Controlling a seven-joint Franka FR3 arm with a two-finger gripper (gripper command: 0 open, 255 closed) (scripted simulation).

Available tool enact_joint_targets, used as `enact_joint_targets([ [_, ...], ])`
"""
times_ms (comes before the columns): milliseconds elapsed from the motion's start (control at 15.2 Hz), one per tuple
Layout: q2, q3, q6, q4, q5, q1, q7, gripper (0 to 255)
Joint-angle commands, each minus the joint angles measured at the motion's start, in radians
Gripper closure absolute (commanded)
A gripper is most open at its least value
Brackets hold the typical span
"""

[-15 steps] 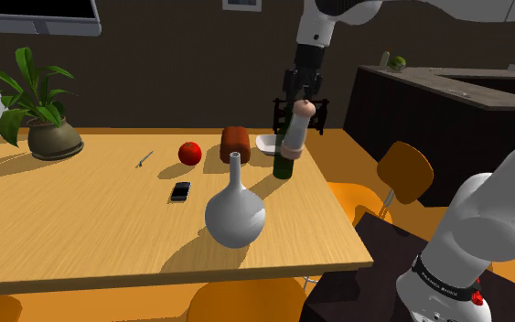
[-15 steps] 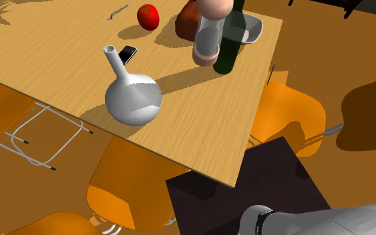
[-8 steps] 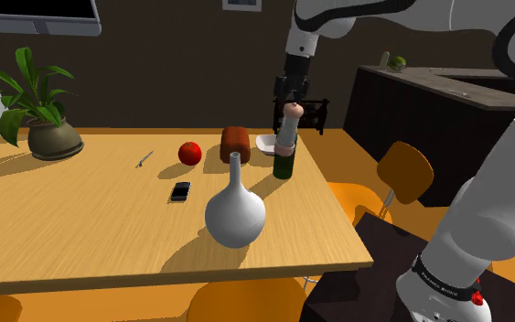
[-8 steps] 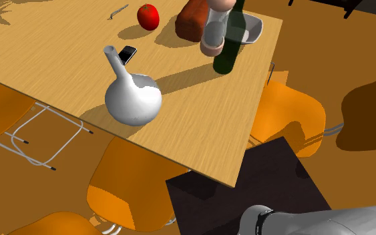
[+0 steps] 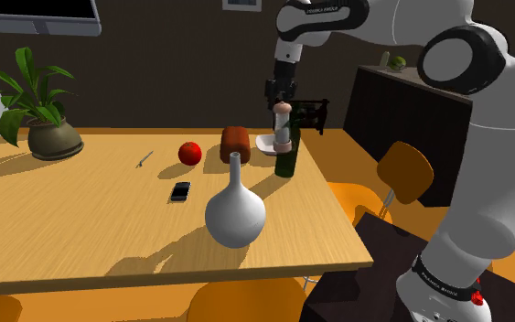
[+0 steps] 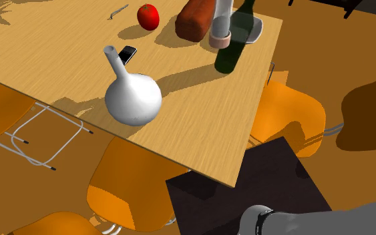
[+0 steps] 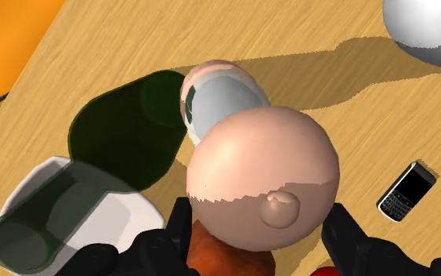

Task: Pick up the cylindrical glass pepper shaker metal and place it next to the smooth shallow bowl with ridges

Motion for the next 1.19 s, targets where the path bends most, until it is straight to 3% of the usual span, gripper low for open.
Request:
enact_joint_targets([
  [0, 0.095, -0.007, -0.014, 0.105, 0.009, -0.018, -0.022, 255],
  [198, 0.239, -0.011, -0.06, 0.292, 0.021, -0.047, -0.042, 255],
  [330, 0.369, -0.01, -0.118, 0.478, 0.029, -0.072, -0.05, 255],
  [1122, 0.329, -0.011, 0.067, 0.251, 0.03, -0.059, -0.077, 255],
])
